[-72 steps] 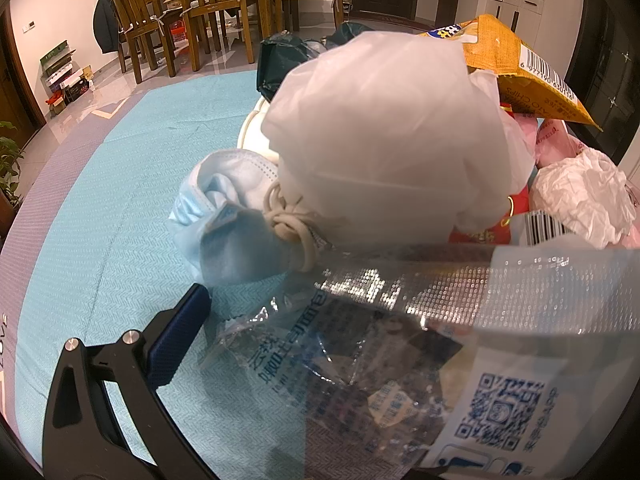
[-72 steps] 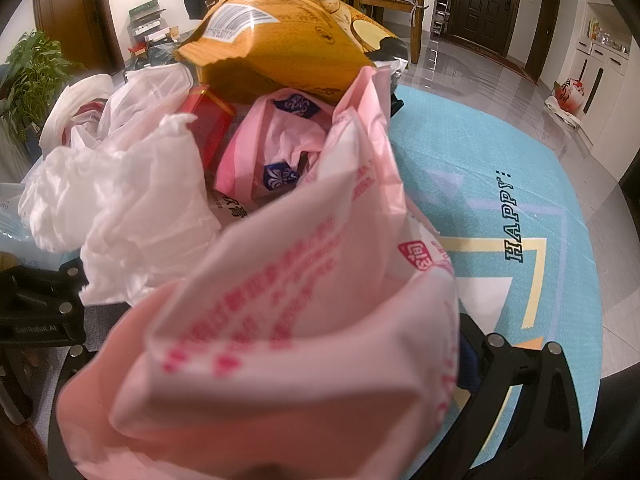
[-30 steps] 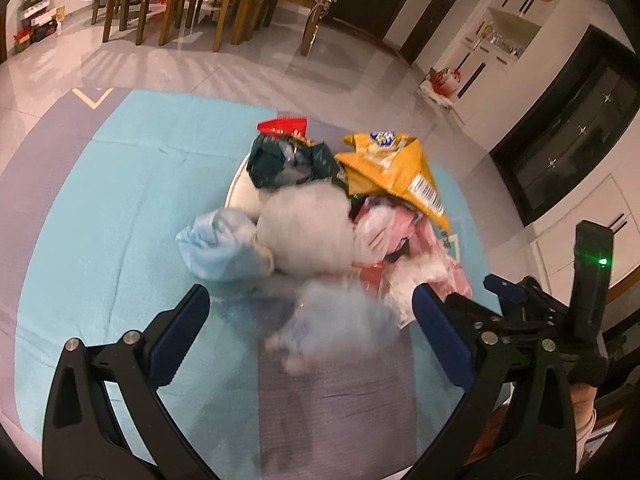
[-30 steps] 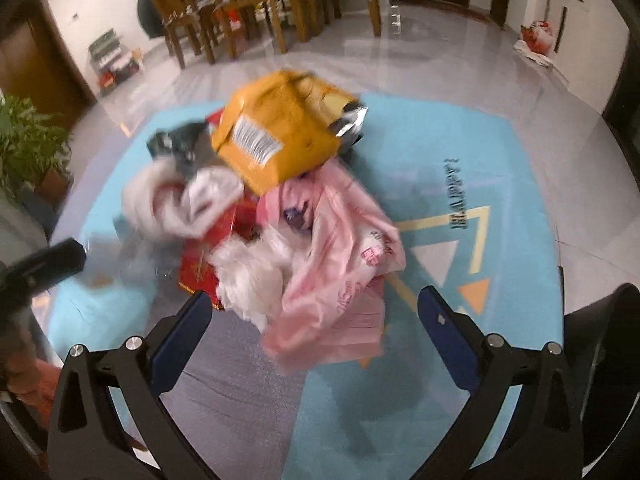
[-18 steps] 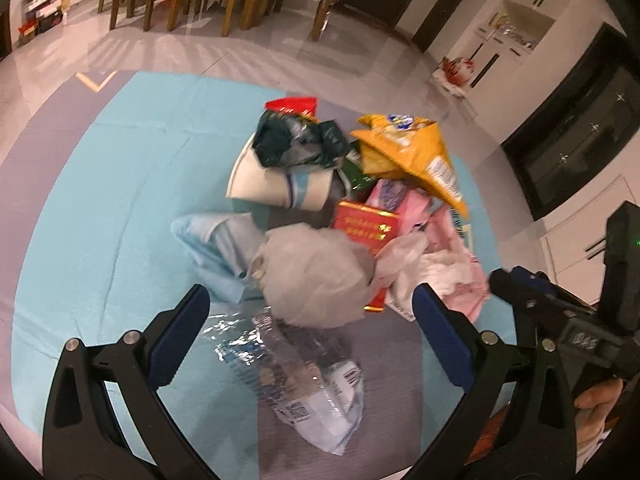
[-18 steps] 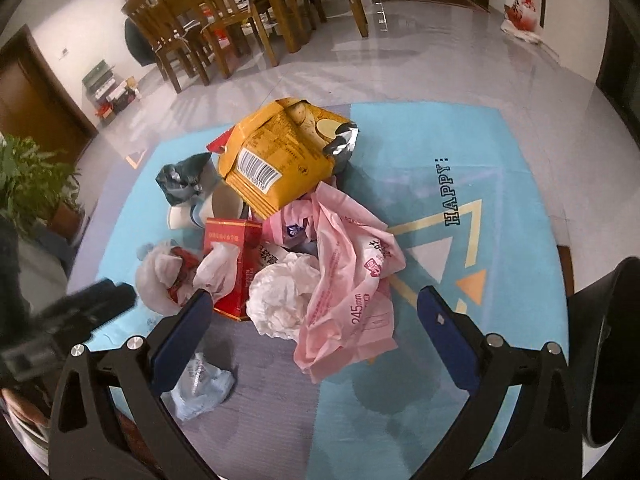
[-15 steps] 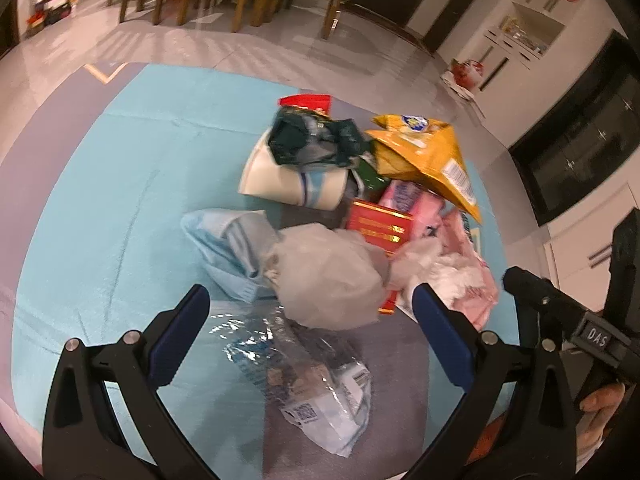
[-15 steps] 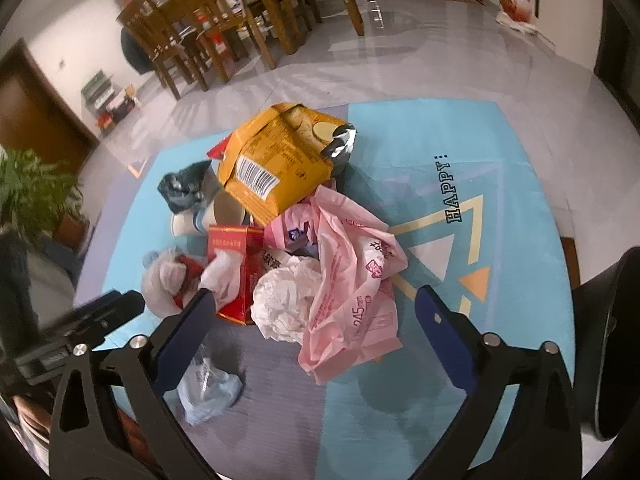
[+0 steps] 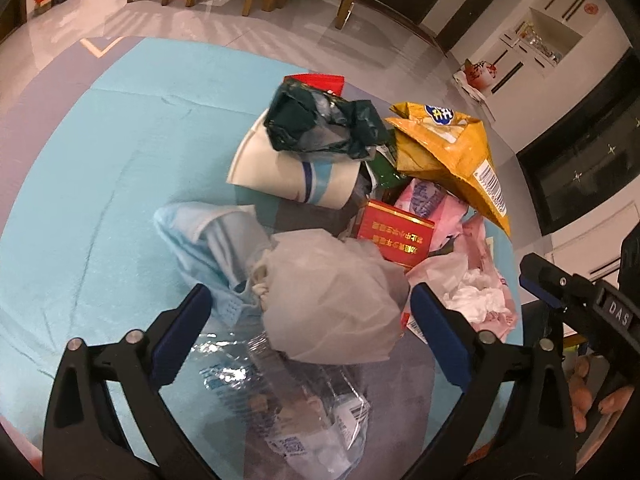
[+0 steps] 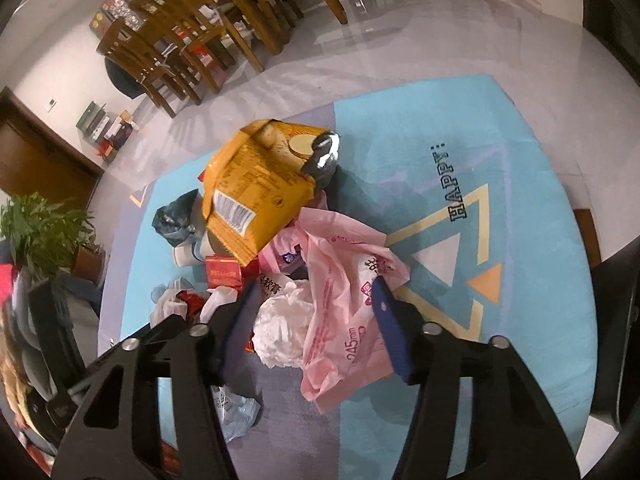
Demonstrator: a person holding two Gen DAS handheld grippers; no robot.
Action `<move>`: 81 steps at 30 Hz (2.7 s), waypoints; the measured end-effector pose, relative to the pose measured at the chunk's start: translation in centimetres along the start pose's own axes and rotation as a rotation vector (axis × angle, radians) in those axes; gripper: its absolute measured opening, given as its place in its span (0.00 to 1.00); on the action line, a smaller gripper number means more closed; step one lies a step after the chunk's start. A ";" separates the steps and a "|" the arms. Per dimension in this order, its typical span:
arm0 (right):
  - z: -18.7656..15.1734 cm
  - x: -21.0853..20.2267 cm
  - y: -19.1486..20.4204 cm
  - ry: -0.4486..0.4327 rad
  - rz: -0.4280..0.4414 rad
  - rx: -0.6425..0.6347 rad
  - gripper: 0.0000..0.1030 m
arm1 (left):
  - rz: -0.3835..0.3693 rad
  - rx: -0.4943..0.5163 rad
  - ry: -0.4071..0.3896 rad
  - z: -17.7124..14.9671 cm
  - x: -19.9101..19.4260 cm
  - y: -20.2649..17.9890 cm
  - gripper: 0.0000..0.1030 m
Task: Collect trash
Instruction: 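Grasp and lift the pink bag with the right tool while the left tool grasps the white bag, then carry both bags over the black bin and open both tools to drop them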
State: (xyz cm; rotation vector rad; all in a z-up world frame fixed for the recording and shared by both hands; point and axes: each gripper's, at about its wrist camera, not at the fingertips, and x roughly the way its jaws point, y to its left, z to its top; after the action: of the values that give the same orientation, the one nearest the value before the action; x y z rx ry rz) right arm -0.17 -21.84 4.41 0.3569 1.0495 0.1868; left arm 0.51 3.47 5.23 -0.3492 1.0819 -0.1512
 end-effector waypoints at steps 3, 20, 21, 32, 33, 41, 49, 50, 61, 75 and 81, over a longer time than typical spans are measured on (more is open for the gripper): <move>0.3 1.1 -0.4 0.029 -0.015 0.010 0.54 | 0.003 0.014 0.005 -0.1 0.5 -0.5 0.79; -0.6 1.5 -2.3 0.098 -0.049 0.027 0.24 | -0.148 0.057 -0.051 -0.4 -3.2 -3.0 0.31; -0.6 1.0 -2.2 0.091 -0.043 0.024 0.23 | -0.154 0.062 -0.060 -0.4 -3.7 -3.3 0.31; 0.5 -10.6 -5.8 -0.207 -0.090 0.084 0.23 | -0.258 0.199 -0.187 -0.5 -9.4 -12.5 0.31; 0.5 -11.3 -6.3 -0.228 -0.102 0.094 0.23 | -0.272 0.226 -0.189 -0.8 -9.3 -14.5 0.31; -0.5 -17.5 -12.4 -0.407 -0.326 0.231 0.23 | -0.366 0.345 -0.115 -2.8 -5.7 -25.2 0.32; -2.5 -21.3 -18.2 -0.464 -0.439 0.362 0.23 | -0.420 0.460 0.009 -5.3 -0.2 -33.9 0.32; -2.8 -21.8 -18.9 -0.468 -0.461 0.375 0.23 | -0.427 0.468 0.026 -5.6 0.4 -34.7 0.32; -4.5 -21.3 -25.7 -0.384 -0.558 0.546 0.25 | -0.442 0.607 0.203 -10.3 7.0 -42.2 0.33; -4.6 -20.5 -27.5 -0.303 -0.603 0.590 0.54 | -0.423 0.656 0.217 -11.4 7.4 -42.2 0.85; -3.9 -21.2 -24.9 -0.347 -0.649 0.531 0.77 | -0.402 0.599 0.134 -8.9 4.1 -39.0 0.94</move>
State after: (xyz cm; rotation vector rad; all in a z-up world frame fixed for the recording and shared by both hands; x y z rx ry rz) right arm -14.42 -50.90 10.49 0.4841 0.8089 -0.7247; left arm -3.53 -36.02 11.79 -0.0087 1.0342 -0.8469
